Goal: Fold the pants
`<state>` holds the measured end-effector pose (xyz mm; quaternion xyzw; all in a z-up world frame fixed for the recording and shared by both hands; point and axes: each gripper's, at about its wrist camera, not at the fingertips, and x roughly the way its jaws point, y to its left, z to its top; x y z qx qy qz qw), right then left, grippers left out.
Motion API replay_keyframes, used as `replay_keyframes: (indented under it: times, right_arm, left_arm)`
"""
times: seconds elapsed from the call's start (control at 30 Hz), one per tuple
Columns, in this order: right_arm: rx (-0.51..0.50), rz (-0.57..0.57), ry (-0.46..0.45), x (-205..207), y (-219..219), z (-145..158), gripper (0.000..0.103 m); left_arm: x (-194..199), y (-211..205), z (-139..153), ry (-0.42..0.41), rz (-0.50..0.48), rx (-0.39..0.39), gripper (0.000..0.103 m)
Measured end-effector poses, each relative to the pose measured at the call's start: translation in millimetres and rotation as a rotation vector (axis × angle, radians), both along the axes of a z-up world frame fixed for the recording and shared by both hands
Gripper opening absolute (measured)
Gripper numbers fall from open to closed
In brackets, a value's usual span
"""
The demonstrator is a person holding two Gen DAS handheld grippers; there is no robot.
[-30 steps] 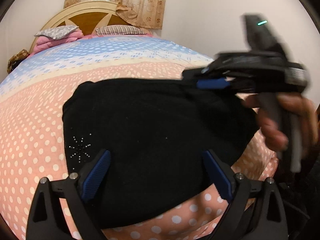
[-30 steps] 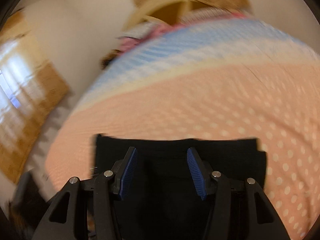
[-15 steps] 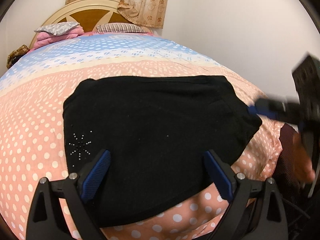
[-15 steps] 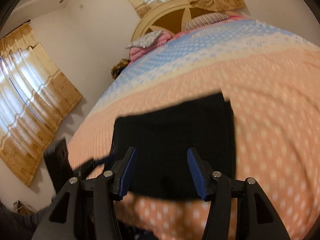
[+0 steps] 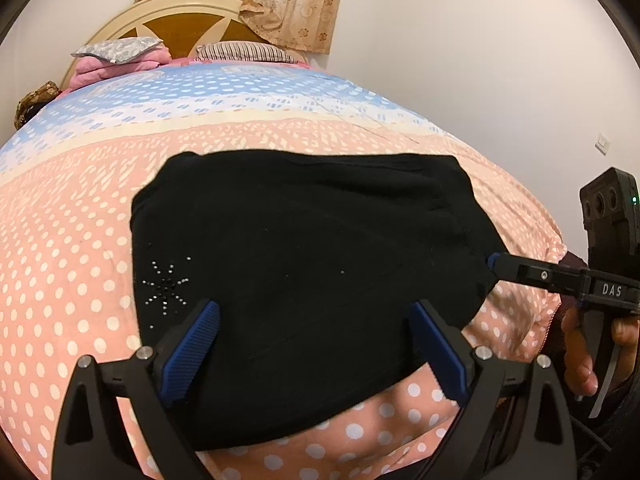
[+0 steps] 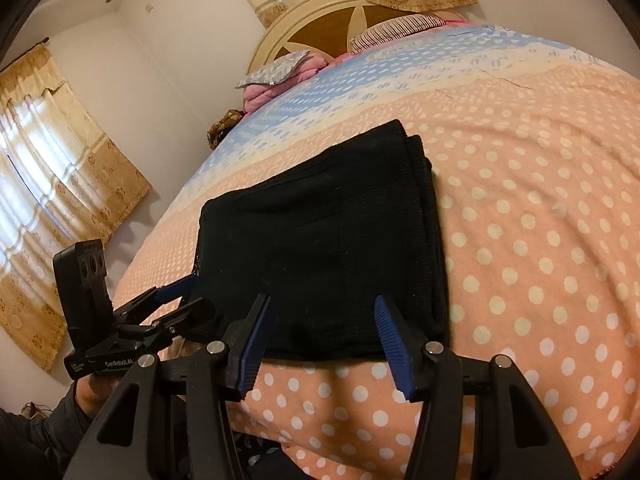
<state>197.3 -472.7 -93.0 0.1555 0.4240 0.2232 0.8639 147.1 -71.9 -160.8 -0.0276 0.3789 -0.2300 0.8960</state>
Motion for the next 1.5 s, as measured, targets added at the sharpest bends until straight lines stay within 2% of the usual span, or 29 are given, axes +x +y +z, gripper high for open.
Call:
replay_keyframes:
  times: [0.07,0.23,0.3,0.37,0.4,0.57,0.7,0.9,1.07,1.17,1.37,1.43,1.5]
  right_arm:
    - [-0.023,-0.012,-0.006,-3,1,9,0.055]
    - [-0.071,0.002,-0.098,6,14,33,0.059]
    - [-0.106,-0.021,-0.091,18,16,30,0.059]
    - [-0.134,-0.046,-0.015,36,14,15,0.059]
    - [-0.122,-0.051,0.018,42,11,6,0.059]
    - [-0.1,-0.021,-0.022,34,2,15,0.059]
    - [-0.065,-0.077,-0.07,30,-21,23,0.059]
    - [0.004,-0.16,0.017,46,-53,2,0.059]
    - [0.048,-0.132,0.056,56,-52,-15,0.06]
    - [0.044,-0.12,0.039,58,-45,-14,0.06]
    - [0.102,-0.074,0.052,58,-40,-22,0.059]
    - [0.158,-0.08,0.075,59,-44,-26,0.057]
    - [0.158,-0.082,0.08,58,-43,-26,0.042]
  left_arm:
    - [1,6,3,-0.008,0.011,-0.003,0.098]
    - [10,30,3,-0.013,0.078,0.001,0.098]
    - [14,37,1,-0.005,0.1,0.008,0.098]
    - [18,43,-5,0.013,0.114,0.014,0.098]
    - [19,46,-7,0.021,0.118,0.015,0.098]
    - [23,51,-12,0.03,0.125,0.01,0.098]
    - [28,60,-13,0.033,0.102,-0.018,0.098]
    - [43,65,-25,0.101,0.087,-0.113,0.099]
    - [50,57,-24,0.112,0.067,-0.119,0.101]
    - [59,56,-25,0.14,0.051,-0.166,0.1]
    - [81,47,-28,0.19,0.01,-0.238,0.101]
    - [86,44,-30,0.207,-0.006,-0.247,0.101]
    - [85,39,-28,0.197,-0.032,-0.248,0.096]
